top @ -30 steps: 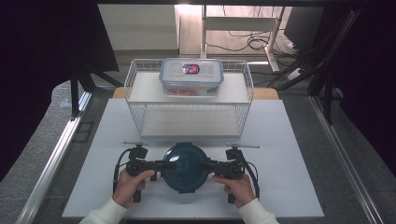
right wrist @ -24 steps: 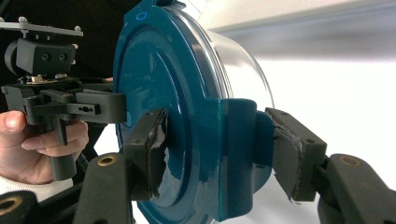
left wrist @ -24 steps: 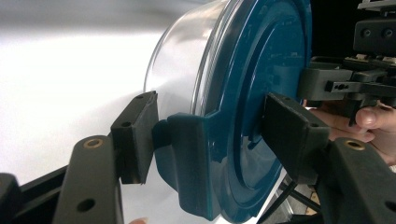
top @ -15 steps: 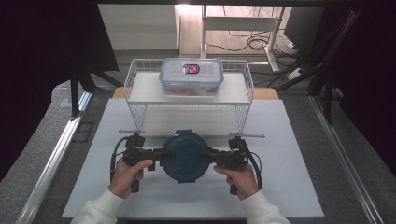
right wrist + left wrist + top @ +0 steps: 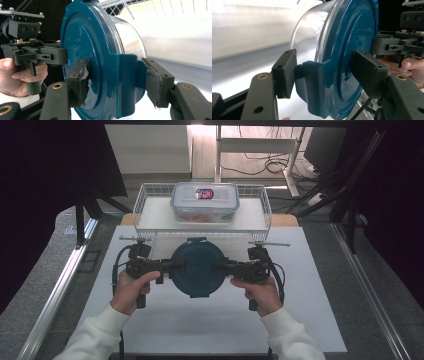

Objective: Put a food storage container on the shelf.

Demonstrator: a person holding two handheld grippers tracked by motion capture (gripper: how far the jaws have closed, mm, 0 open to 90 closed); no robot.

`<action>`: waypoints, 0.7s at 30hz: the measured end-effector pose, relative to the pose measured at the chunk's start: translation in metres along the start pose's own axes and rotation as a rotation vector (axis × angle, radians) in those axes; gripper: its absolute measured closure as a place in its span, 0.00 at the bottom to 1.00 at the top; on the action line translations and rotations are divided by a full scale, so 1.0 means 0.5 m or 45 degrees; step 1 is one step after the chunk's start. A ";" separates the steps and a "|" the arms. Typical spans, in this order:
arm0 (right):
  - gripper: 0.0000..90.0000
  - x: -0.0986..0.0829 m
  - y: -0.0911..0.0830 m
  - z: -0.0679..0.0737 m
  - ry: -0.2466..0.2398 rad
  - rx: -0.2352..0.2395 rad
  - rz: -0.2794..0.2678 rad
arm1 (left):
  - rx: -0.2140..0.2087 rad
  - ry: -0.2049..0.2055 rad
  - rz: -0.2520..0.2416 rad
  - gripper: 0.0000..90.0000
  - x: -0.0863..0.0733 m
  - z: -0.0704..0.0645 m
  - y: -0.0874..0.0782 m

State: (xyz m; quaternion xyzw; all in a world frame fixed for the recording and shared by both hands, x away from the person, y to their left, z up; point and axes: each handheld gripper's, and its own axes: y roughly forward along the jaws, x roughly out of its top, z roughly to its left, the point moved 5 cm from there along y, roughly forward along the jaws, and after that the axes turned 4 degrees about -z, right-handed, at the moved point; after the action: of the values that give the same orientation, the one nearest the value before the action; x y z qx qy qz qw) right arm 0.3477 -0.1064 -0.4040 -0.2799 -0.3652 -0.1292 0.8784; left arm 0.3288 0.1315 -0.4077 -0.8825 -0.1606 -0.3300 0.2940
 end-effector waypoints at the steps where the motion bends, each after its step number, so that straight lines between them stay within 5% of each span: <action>1: 0.46 0.005 0.000 0.002 -0.005 0.001 -0.001 | 0.000 0.003 -0.003 0.42 0.004 -0.001 -0.001; 21: 0.46 0.096 -0.018 0.048 -0.068 -0.004 -0.041 | -0.023 0.050 -0.056 0.42 0.088 -0.033 -0.033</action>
State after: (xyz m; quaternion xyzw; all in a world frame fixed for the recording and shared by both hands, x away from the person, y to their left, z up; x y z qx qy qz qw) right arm 0.3637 -0.1004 -0.3523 -0.2788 -0.3927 -0.1366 0.8657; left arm 0.3453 0.1378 -0.3612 -0.8748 -0.1713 -0.3550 0.2816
